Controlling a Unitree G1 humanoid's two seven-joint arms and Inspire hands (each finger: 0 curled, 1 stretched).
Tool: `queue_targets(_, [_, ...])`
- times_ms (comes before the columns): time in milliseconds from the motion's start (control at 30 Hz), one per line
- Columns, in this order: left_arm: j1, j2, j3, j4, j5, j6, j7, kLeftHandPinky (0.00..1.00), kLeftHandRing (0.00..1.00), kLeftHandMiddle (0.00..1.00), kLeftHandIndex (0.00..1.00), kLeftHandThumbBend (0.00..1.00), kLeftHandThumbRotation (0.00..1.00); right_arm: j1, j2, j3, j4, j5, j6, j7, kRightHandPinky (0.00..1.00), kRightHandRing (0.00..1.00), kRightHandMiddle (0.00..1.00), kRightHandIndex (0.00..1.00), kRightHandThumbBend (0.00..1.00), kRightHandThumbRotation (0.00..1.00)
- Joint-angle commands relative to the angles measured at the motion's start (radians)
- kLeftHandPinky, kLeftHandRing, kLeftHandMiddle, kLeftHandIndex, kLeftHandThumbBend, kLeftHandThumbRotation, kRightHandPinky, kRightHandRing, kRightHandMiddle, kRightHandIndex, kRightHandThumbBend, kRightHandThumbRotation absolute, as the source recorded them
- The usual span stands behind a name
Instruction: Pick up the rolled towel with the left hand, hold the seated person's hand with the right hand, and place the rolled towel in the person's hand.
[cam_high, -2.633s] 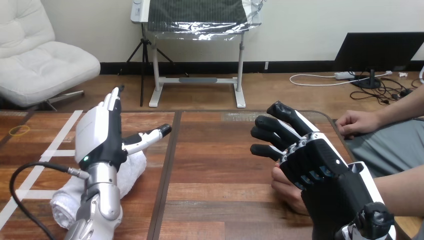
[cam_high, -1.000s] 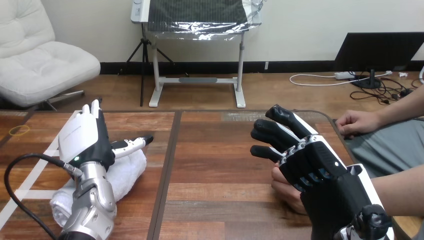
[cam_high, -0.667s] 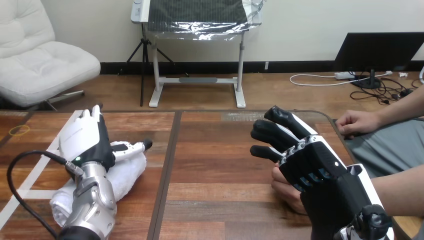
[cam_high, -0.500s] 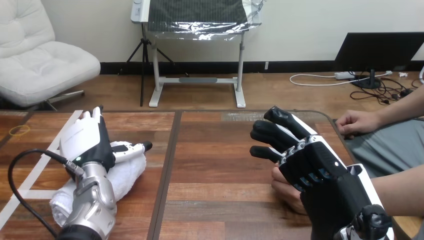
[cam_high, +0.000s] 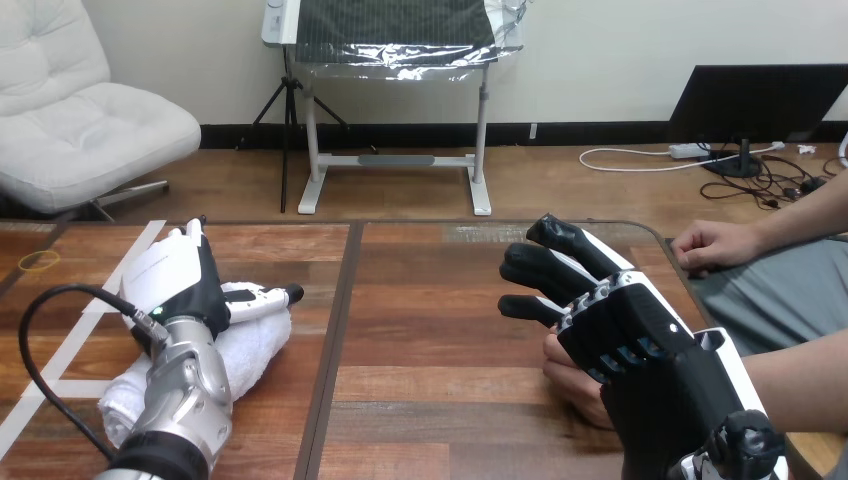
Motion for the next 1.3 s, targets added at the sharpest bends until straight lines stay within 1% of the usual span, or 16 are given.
queue_targets(0, [-0.088,-0.005,-0.016,0.023,-0.002,-0.009,-0.013,0.96,0.99,1.0,0.98,0.96,0.53,-0.026,0.011,-0.004,-0.026,0.012,-0.015,-0.008,0.77,0.84,0.83,0.86,0.99,1.0])
queue_targets(300, [-0.108,-0.013,-0.02,0.046,-0.007,0.004,-0.045,0.94,0.97,0.99,0.97,0.97,0.51,-0.023,0.008,-0.005,-0.03,0.016,-0.013,-0.007,0.77,0.84,0.83,0.86,0.99,1.0])
queue_targets(633, [-0.126,-0.018,-0.04,0.054,0.003,0.038,-0.094,0.93,0.97,0.98,0.96,0.98,0.53,-0.021,0.009,-0.007,-0.033,0.009,-0.018,-0.011,0.76,0.84,0.83,0.86,0.98,1.0])
queue_targets(700, [-0.127,-0.017,-0.045,0.042,0.0,0.05,-0.113,0.93,0.96,0.98,0.96,0.98,0.54,-0.021,0.011,-0.007,-0.032,0.007,-0.021,-0.012,0.76,0.83,0.82,0.86,0.98,1.0])
queue_targets(767, [-0.133,-0.017,-0.053,0.031,0.003,0.073,-0.145,0.92,0.96,0.97,0.95,0.98,0.55,-0.021,0.011,-0.008,-0.03,0.008,-0.024,-0.012,0.75,0.83,0.82,0.86,0.98,1.0])
queue_targets(900, [-0.137,-0.018,-0.06,0.013,0.004,0.102,-0.177,0.92,0.95,0.97,0.95,0.98,0.56,-0.021,0.009,-0.008,-0.029,0.012,-0.025,-0.01,0.75,0.83,0.82,0.86,0.98,1.0])
queue_targets(1133, [-0.127,-0.019,-0.058,-0.057,-0.004,0.149,-0.228,0.87,0.91,0.92,0.91,0.97,0.57,-0.022,0.008,-0.01,-0.028,0.015,-0.026,-0.009,0.75,0.83,0.82,0.86,0.98,1.0])
queue_targets(1267, [-0.119,-0.02,-0.061,-0.108,0.001,0.189,-0.249,0.85,0.89,0.9,0.89,0.97,0.57,-0.022,0.008,-0.011,-0.029,0.014,-0.024,-0.011,0.75,0.83,0.82,0.86,0.98,1.0])
